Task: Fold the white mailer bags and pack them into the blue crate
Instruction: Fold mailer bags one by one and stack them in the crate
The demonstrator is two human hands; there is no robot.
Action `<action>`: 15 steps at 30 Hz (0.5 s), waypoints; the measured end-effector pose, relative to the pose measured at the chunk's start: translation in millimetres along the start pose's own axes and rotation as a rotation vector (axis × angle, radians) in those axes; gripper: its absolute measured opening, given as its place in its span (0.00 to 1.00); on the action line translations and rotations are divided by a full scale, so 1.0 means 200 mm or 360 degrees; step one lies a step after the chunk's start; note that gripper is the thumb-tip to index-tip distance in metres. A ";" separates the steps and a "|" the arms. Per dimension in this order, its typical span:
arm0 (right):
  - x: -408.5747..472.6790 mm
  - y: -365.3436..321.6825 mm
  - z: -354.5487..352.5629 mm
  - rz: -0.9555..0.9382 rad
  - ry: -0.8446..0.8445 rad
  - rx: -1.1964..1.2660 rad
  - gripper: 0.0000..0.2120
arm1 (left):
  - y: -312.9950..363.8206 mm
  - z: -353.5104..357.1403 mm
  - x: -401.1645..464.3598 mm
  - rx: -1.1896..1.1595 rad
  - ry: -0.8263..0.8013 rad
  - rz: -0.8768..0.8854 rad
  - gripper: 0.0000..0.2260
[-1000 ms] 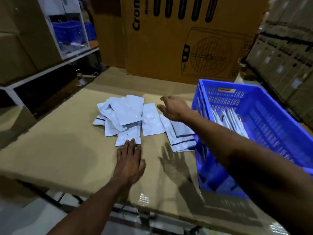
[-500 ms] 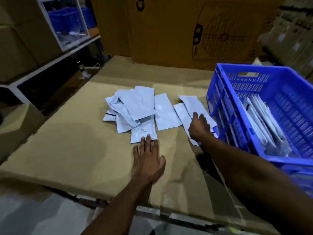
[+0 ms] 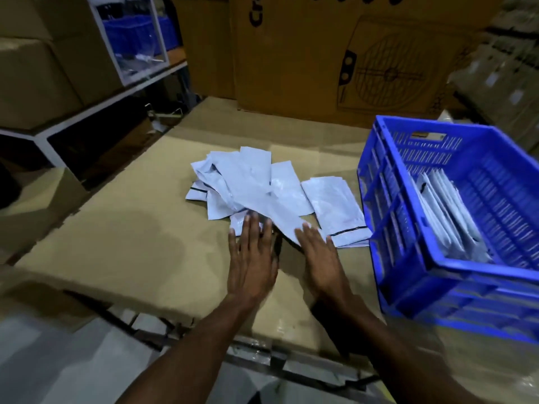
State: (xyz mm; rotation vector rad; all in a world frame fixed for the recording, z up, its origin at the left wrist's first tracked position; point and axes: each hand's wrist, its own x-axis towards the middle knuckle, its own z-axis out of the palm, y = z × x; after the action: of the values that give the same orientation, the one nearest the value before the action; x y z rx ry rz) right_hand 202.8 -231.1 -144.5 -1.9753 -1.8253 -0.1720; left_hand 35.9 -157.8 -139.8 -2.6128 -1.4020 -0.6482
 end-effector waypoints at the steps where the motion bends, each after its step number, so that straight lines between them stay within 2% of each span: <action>1: -0.08 -0.01 0.00 -0.0077 -0.0068 -0.0023 0.39 | 0.00 -0.01 -0.01 0.0028 0.0058 0.0057 0.34; 4: -0.22 0.03 -0.05 -0.0217 -0.0179 -0.0043 0.42 | 0.00 -0.04 -0.07 0.0204 0.0131 0.0352 0.32; 6: -0.26 0.06 -0.09 -0.0308 -0.0198 -0.0005 0.42 | -0.01 -0.08 -0.12 0.0194 0.0236 0.0492 0.25; 8: -0.28 0.09 -0.10 -0.0389 -0.0216 0.0040 0.44 | -0.03 -0.12 -0.17 0.0195 0.0274 0.0513 0.19; 11: -0.30 0.09 -0.09 -0.0472 -0.0285 0.0071 0.39 | -0.07 -0.11 -0.21 0.0264 0.0097 0.0538 0.12; 15: -0.31 0.11 -0.08 -0.0498 -0.0438 0.0063 0.33 | -0.12 -0.07 -0.24 0.0293 -0.0214 0.0586 0.19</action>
State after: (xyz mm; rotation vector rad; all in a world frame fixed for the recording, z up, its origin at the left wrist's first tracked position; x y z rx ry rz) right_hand 219.3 -295.0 -159.3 -1.7447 -2.2896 0.0446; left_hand -12.4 -185.4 -150.0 -2.6982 -0.9147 -0.2866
